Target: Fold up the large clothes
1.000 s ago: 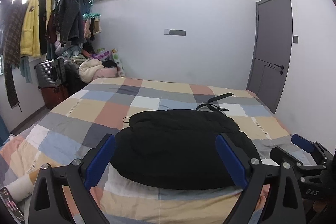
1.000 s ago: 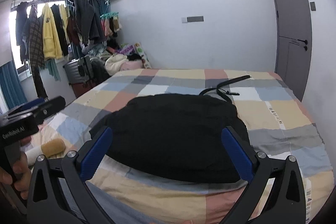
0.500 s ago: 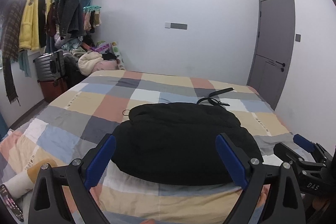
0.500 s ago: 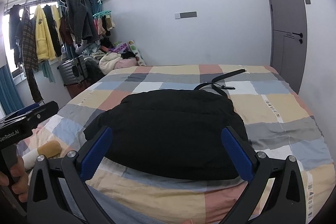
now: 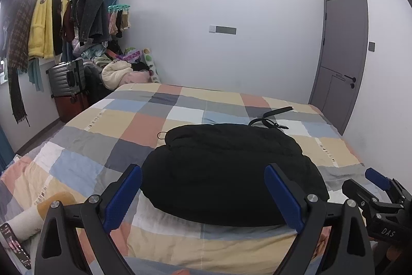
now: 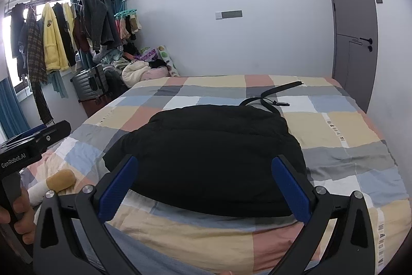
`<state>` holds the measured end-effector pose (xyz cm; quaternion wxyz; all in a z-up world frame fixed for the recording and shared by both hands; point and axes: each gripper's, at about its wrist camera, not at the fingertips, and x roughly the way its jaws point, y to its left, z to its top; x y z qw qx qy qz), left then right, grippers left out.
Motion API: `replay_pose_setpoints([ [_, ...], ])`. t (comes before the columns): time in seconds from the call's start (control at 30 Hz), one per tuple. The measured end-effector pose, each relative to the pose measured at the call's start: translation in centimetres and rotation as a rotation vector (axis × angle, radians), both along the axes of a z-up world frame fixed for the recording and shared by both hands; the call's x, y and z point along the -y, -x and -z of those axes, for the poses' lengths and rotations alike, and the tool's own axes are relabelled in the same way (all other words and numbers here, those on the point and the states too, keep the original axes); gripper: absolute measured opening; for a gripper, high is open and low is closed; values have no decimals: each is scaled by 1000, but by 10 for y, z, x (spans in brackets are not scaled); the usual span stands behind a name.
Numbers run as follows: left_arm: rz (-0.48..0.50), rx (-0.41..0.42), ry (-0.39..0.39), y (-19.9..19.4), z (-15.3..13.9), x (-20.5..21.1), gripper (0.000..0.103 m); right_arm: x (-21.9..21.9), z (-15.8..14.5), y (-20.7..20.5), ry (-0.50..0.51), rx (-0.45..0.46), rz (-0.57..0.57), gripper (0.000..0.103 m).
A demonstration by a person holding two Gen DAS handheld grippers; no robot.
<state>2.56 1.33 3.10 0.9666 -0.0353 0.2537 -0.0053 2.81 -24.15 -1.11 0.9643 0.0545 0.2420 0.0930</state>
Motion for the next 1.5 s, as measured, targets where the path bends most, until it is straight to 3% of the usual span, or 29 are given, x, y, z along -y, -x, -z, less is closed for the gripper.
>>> replay_pose_setpoints([
  [0.27, 6, 10, -1, 4, -2, 2, 96, -6, -7, 9, 37, 29, 19, 103],
  [1.5, 18, -4, -57, 3, 1, 18, 96, 7, -6, 11, 8, 13, 46, 103],
])
